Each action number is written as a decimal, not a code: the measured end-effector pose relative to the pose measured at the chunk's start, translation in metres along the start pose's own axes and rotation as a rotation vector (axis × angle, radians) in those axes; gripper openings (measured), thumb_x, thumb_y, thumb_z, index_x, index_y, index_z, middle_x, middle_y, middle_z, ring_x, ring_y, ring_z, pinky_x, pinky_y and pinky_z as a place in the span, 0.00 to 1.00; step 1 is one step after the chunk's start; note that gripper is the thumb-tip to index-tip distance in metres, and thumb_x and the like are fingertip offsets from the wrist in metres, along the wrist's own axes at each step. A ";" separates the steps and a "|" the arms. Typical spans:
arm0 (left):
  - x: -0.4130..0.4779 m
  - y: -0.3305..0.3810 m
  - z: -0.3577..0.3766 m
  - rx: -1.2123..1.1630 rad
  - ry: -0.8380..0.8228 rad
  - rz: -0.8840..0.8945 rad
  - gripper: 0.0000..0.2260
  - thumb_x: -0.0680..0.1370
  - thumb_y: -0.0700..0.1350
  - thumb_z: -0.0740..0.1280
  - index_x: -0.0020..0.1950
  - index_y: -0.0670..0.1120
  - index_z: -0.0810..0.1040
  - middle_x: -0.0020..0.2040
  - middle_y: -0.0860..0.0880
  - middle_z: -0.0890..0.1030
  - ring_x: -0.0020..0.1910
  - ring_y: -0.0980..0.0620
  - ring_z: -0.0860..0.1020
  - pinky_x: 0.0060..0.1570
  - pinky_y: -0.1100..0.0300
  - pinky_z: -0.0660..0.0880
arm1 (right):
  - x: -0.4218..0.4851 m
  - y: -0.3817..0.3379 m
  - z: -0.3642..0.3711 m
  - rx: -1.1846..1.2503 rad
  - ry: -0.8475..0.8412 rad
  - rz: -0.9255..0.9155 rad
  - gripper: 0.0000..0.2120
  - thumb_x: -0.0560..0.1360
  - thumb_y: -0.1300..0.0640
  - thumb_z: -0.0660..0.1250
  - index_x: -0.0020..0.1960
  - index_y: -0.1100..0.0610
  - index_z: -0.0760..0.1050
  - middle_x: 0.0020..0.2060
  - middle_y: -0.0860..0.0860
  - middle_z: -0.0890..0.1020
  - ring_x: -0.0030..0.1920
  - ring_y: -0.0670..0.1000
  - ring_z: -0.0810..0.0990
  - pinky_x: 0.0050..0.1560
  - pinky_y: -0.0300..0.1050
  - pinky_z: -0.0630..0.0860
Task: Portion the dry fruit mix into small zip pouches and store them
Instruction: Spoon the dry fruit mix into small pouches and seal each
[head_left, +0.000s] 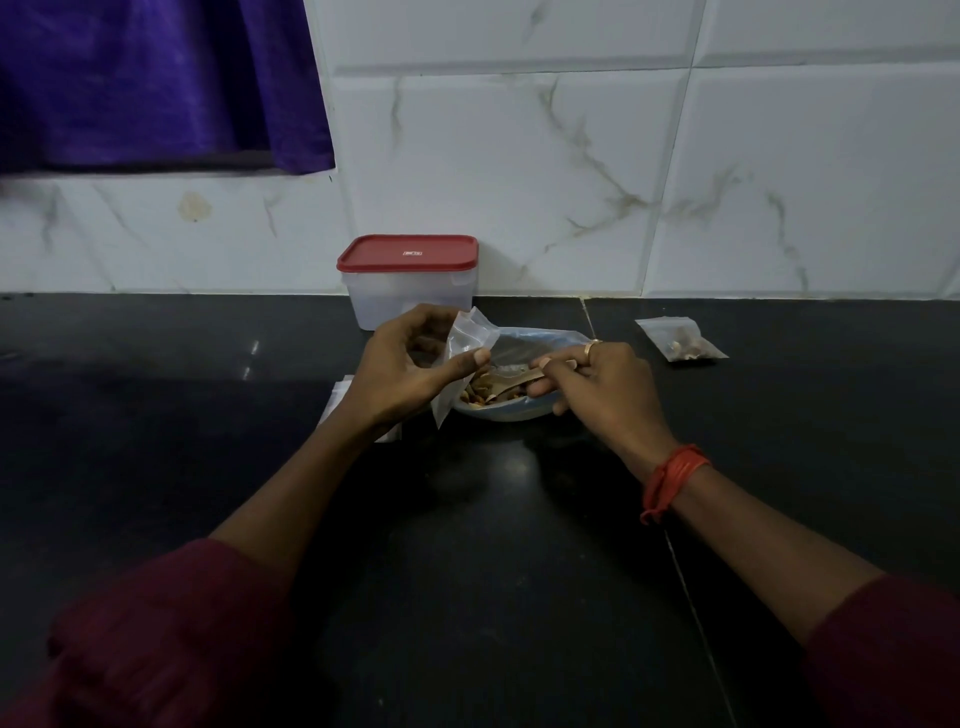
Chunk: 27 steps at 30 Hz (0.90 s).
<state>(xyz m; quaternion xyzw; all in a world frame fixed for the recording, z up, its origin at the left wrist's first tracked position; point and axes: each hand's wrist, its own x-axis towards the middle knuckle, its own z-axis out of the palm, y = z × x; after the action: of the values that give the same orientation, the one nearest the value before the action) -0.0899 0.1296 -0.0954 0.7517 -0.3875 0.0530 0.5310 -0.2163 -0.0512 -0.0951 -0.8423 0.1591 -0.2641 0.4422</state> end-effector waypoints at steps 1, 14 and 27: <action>0.000 0.000 0.000 0.001 -0.004 0.002 0.26 0.70 0.57 0.75 0.64 0.47 0.79 0.57 0.52 0.83 0.54 0.55 0.82 0.54 0.55 0.81 | -0.002 -0.002 0.001 0.031 -0.014 0.040 0.06 0.78 0.54 0.68 0.46 0.49 0.84 0.33 0.42 0.86 0.30 0.45 0.83 0.47 0.42 0.82; 0.003 -0.001 0.001 -0.012 0.032 -0.009 0.25 0.71 0.56 0.75 0.65 0.46 0.78 0.56 0.51 0.83 0.54 0.55 0.82 0.53 0.60 0.81 | -0.001 -0.001 0.005 0.349 -0.018 0.365 0.09 0.79 0.57 0.65 0.50 0.58 0.84 0.38 0.48 0.87 0.37 0.50 0.86 0.37 0.39 0.75; -0.001 -0.002 -0.004 0.046 0.051 0.055 0.28 0.69 0.58 0.77 0.64 0.47 0.79 0.54 0.54 0.83 0.52 0.58 0.81 0.48 0.65 0.80 | 0.004 -0.003 -0.020 0.521 0.232 0.318 0.10 0.77 0.58 0.64 0.44 0.56 0.84 0.36 0.51 0.87 0.39 0.53 0.81 0.44 0.43 0.79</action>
<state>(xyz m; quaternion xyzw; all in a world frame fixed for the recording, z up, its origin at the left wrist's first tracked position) -0.0881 0.1331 -0.0953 0.7514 -0.3929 0.0956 0.5215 -0.2246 -0.0642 -0.0820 -0.6296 0.2652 -0.3179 0.6574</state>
